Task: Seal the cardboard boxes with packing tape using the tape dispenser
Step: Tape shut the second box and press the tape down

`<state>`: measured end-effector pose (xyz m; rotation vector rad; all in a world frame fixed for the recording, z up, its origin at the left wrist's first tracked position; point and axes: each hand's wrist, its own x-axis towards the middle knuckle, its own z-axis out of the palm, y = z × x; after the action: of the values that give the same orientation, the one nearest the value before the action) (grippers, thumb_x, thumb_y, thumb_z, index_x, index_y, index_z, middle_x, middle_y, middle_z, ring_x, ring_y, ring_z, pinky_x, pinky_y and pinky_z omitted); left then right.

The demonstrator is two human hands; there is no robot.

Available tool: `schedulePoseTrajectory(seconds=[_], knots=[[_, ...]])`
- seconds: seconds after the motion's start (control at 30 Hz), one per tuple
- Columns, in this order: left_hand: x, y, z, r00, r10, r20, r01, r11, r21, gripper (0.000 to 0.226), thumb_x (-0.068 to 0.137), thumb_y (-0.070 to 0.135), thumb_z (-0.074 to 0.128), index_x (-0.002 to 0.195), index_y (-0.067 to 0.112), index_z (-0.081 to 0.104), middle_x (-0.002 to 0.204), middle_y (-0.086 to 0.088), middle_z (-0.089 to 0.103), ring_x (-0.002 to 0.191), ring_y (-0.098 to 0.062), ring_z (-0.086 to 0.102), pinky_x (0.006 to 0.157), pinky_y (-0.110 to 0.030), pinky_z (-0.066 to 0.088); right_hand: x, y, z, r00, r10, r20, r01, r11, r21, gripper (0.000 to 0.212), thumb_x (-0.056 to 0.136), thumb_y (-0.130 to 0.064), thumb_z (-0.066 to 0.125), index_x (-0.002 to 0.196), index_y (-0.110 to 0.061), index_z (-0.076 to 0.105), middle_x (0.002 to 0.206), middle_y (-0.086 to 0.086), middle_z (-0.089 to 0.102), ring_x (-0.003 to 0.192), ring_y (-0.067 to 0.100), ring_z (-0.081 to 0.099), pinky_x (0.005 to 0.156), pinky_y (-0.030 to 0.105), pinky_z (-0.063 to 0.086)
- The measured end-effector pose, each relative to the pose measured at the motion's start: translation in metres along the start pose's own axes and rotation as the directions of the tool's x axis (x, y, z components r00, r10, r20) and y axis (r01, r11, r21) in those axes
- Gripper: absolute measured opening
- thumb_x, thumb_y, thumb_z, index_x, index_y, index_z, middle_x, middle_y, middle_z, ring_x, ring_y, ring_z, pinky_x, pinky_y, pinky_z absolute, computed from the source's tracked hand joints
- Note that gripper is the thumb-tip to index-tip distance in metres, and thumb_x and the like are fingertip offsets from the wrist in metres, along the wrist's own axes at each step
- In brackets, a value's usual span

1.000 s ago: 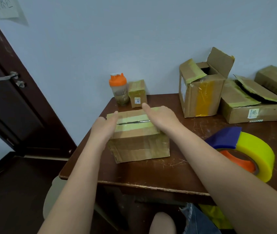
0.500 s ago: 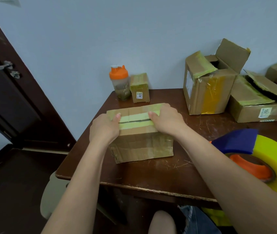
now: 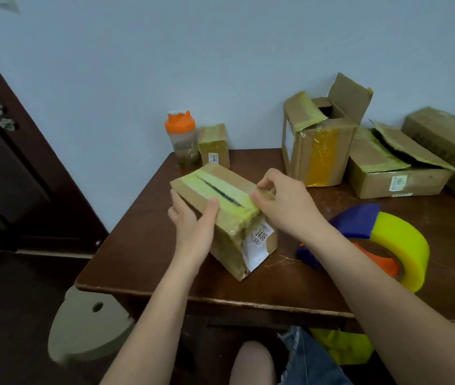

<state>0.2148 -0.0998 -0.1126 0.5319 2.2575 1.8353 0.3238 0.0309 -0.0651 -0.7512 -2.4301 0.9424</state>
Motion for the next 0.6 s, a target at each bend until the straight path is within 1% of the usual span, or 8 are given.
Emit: schedulePoseTrajectory(seconds=[0.07,0.13,0.2,0.23,0.37,0.43,0.5,0.6], knots=[[0.007,-0.004,0.002,0.995,-0.005,0.101,0.012,0.997,-0.076,0.071,0.094,0.047,0.056,0.153,0.039,0.019,0.146,0.013,0.039,0.122,-0.004,0.048,0.106,-0.028,0.037,-0.002,0.000,0.000,0.999,-0.039,-0.020,0.037,0.996,-0.077,0.021,0.094,-0.031,0.057,0.095,-0.011,0.055,0.085,0.003,0.059,0.086,0.025,0.055,0.071,0.036,0.044],[0.020,0.000,-0.002,0.986,0.018,0.165,-0.005,0.997,-0.081,0.054,0.099,0.040,0.052,0.149,0.033,0.035,0.134,0.013,0.057,0.110,0.003,0.060,0.090,-0.016,0.049,-0.004,0.000,0.001,0.997,-0.057,-0.050,0.051,0.993,-0.105,0.022,0.096,-0.030,0.055,0.091,-0.008,0.053,0.083,0.007,0.058,0.083,0.027,0.053,0.067,0.036,0.042],[0.025,0.013,-0.004,0.979,0.055,0.196,-0.058,0.998,0.010,0.040,0.102,0.035,0.046,0.142,0.030,0.048,0.123,0.015,0.064,0.096,0.010,0.063,0.071,-0.003,0.046,-0.005,0.002,0.003,0.995,-0.051,-0.086,0.045,0.996,-0.075,0.021,0.099,-0.024,0.051,0.088,-0.006,0.054,0.081,0.009,0.057,0.079,0.030,0.054,0.065,0.037,0.044],[0.026,0.018,-0.004,0.977,0.083,0.197,-0.097,0.993,0.067,0.038,0.103,0.036,0.044,0.140,0.030,0.050,0.122,0.015,0.064,0.097,0.009,0.062,0.070,-0.003,0.045,-0.004,0.002,0.004,0.995,-0.040,-0.091,0.033,0.997,-0.075,0.021,0.099,-0.021,0.049,0.087,-0.005,0.054,0.079,0.009,0.057,0.076,0.030,0.055,0.064,0.038,0.045],[0.011,0.030,-0.006,0.957,0.282,0.074,-0.290,0.901,0.321,0.036,0.103,0.034,0.043,0.133,0.022,0.057,0.129,0.011,0.058,0.118,-0.005,0.051,0.101,-0.026,0.041,-0.005,0.006,-0.009,0.996,-0.079,-0.041,0.067,0.969,-0.236,0.017,0.095,-0.008,0.050,0.093,-0.011,0.067,0.093,0.009,0.066,0.085,0.028,0.062,0.073,0.036,0.052],[-0.008,0.031,-0.006,0.895,0.441,0.066,-0.427,0.803,0.416,0.033,0.101,0.030,0.049,0.128,0.017,0.063,0.132,0.006,0.056,0.124,-0.006,0.046,0.106,-0.022,0.034,-0.010,0.005,-0.028,0.990,-0.106,-0.089,0.079,0.959,-0.271,0.022,0.095,-0.013,0.052,0.106,-0.017,0.070,0.105,0.005,0.068,0.098,0.028,0.064,0.082,0.040,0.054],[-0.021,0.029,-0.007,0.770,0.613,0.176,-0.619,0.652,0.437,0.026,0.095,0.025,0.061,0.117,0.015,0.070,0.131,0.003,0.058,0.127,-0.008,0.048,0.107,-0.013,0.030,-0.017,0.004,-0.053,0.987,-0.120,-0.109,0.081,0.949,-0.305,0.025,0.095,-0.025,0.056,0.119,-0.025,0.065,0.114,-0.001,0.067,0.107,0.025,0.061,0.087,0.041,0.053],[-0.022,0.017,-0.005,0.651,0.619,0.439,-0.756,0.477,0.448,0.031,0.087,0.014,0.071,0.118,0.014,0.070,0.126,0.000,0.065,0.122,-0.012,0.055,0.113,-0.042,0.037,-0.023,0.010,-0.086,0.994,0.004,0.105,0.048,0.873,-0.485,0.055,0.087,-0.047,0.065,0.138,-0.034,0.048,0.136,-0.003,0.055,0.124,0.024,0.052,0.094,0.040,0.047]])
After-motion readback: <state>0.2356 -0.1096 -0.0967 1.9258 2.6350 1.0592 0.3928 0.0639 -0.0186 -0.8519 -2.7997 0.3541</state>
